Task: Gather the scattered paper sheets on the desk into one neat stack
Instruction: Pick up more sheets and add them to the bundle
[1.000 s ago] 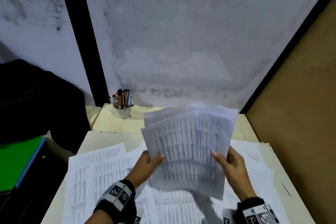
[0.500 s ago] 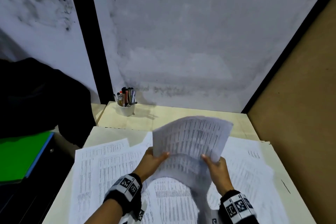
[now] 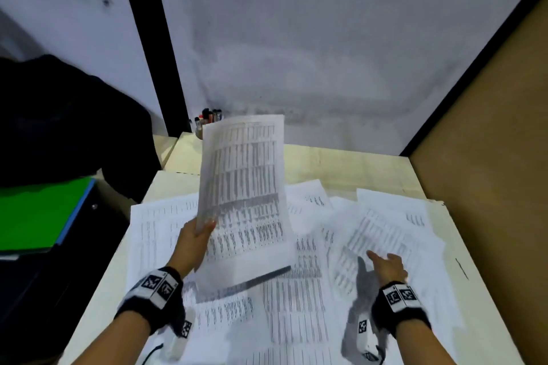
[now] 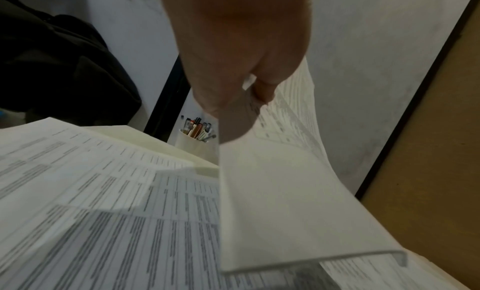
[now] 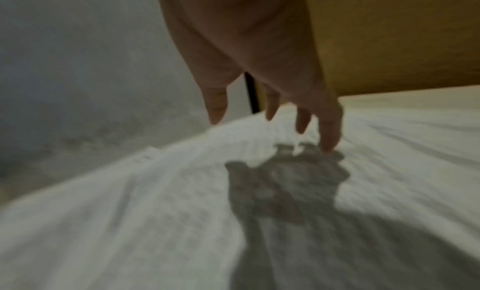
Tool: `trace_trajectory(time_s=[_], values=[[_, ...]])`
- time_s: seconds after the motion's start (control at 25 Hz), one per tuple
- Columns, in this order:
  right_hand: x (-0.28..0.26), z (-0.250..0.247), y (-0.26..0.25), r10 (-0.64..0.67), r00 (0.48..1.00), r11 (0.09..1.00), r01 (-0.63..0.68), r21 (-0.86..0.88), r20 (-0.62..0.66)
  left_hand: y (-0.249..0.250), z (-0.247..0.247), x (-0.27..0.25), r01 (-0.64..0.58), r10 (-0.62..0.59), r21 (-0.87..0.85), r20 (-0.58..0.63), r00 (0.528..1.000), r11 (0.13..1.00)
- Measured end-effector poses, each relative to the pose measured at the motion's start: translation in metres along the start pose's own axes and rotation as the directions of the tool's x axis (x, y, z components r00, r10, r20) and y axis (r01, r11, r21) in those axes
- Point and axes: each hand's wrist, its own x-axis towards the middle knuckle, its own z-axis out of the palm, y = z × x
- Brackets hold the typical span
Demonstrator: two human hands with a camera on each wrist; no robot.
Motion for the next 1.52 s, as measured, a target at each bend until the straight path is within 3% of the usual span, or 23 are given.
trace_trajectory(time_s=[0.12,0.24,0.4,0.52,0.6,0.8,0.92,1.08,1.16,1.32,1.52], values=[[0.012,-0.023,0.049,0.165,0.979,0.979,-0.177,-0.097,-0.121,-0.009,0.001,0.000,0.020,-0.020,0.011,-0.031,0.999,1.000],[0.021,-0.030,0.062,0.277,0.934,0.914,-0.329,-0.239,-0.225,-0.011,0.007,0.001,0.015,-0.016,-0.019,-0.019,1.000,1.000],[0.030,-0.034,0.056,0.187,0.975,0.967,-0.205,-0.155,-0.123,-0.004,0.018,0.003,0.003,-0.003,-0.017,-0.003,1.000,1.000],[0.028,-0.031,0.056,0.086,0.994,0.966,-0.099,-0.239,-0.065,-0.003,0.024,0.002,0.013,-0.013,-0.008,0.002,1.000,1.000],[0.021,-0.026,0.053,0.016,0.991,0.974,-0.045,-0.223,-0.131,-0.003,0.028,0.002,0.011,-0.011,-0.011,0.016,1.000,1.000],[0.015,-0.053,0.023,-0.116,0.963,0.993,0.119,-0.004,-0.241,-0.005,0.037,0.004,-0.008,0.009,-0.015,0.036,0.999,1.000],[0.003,-0.091,-0.007,-0.146,0.943,0.930,0.234,0.283,-0.301,-0.004,0.042,0.007,0.012,-0.011,-0.019,0.040,0.999,1.000],[-0.044,-0.131,-0.049,-0.361,0.904,0.759,0.428,0.491,-0.229,0.005,0.056,0.010,-0.002,0.005,-0.026,0.116,0.993,1.000],[-0.063,-0.123,-0.059,-0.427,0.893,0.690,0.424,0.587,-0.143,0.015,0.067,0.006,-0.033,0.038,-0.027,0.199,0.979,0.999],[-0.069,-0.073,-0.059,-0.384,0.923,0.763,0.302,0.572,0.025,0.042,0.086,-0.002,-0.088,0.101,-0.051,0.366,0.925,0.995],[-0.072,-0.033,-0.063,-0.454,0.874,0.780,0.297,0.551,0.172,0.052,0.086,-0.001,0.066,0.041,-0.248,0.403,0.914,0.967]])
